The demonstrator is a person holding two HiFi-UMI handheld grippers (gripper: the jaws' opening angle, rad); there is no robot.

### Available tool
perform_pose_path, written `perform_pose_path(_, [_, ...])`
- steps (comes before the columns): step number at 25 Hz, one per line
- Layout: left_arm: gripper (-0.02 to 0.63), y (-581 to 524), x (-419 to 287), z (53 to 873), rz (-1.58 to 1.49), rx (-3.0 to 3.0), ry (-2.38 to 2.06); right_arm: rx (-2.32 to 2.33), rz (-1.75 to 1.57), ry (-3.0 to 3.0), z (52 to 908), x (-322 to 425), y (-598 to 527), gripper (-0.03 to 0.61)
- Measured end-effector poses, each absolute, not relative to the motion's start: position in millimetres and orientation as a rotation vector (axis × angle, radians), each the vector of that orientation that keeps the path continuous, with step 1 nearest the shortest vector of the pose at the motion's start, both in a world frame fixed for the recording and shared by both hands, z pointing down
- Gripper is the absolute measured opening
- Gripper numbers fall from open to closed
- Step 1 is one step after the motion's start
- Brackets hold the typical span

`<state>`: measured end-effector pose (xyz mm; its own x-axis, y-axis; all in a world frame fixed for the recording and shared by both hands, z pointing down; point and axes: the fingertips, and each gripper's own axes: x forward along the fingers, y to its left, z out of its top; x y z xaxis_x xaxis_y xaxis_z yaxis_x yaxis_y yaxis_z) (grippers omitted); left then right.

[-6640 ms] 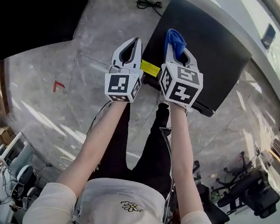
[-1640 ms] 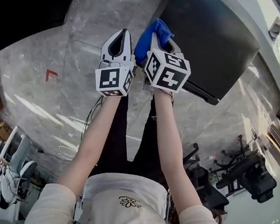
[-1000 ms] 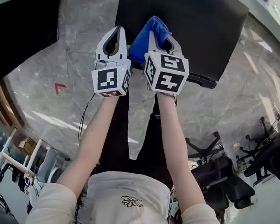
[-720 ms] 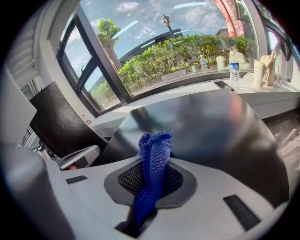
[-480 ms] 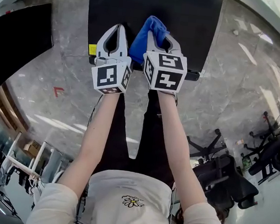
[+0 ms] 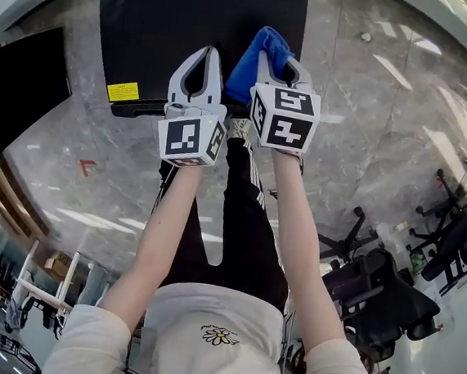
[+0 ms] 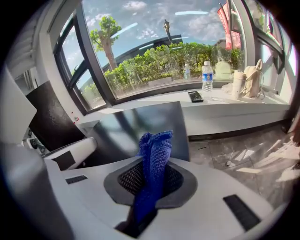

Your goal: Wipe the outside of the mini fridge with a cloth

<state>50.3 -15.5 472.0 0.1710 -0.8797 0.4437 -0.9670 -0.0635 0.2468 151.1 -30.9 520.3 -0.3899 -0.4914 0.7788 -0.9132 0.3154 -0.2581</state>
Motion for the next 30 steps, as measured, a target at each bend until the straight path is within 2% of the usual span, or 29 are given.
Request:
perform_pose_path(4, [0.005,-17.4,74.2,465.4,0.231,2.014,-1.698,1.325,0.932,-1.966,519.1,194.0,-40.2,0.061])
perform_pose_path(10, [0.005,-20.9,80.1,461.6,0.228,2.066,-1.677,1.365,0.879,-1.941,520.6,209.7,-38.7,0.062])
perform_pose_path(22, [0.005,2.7,13.3,462.2,0.194,2.001,-1.775,1.495,0.791,-1.815,520.0,230.6,-45.7,0.062])
perform_pose_path(26, [0.005,19.3,-39.9,451.1,0.180,1.938,-1.868,1.544,0.742,-1.830,488.4,205.5,-40.6,0.061])
perform_pose_path(30, [0.005,30.2,-94.7,446.1,0.148,1.859,-1.959,1.444,0.708,-2.000,453.2,129.6,-26.5,0.061])
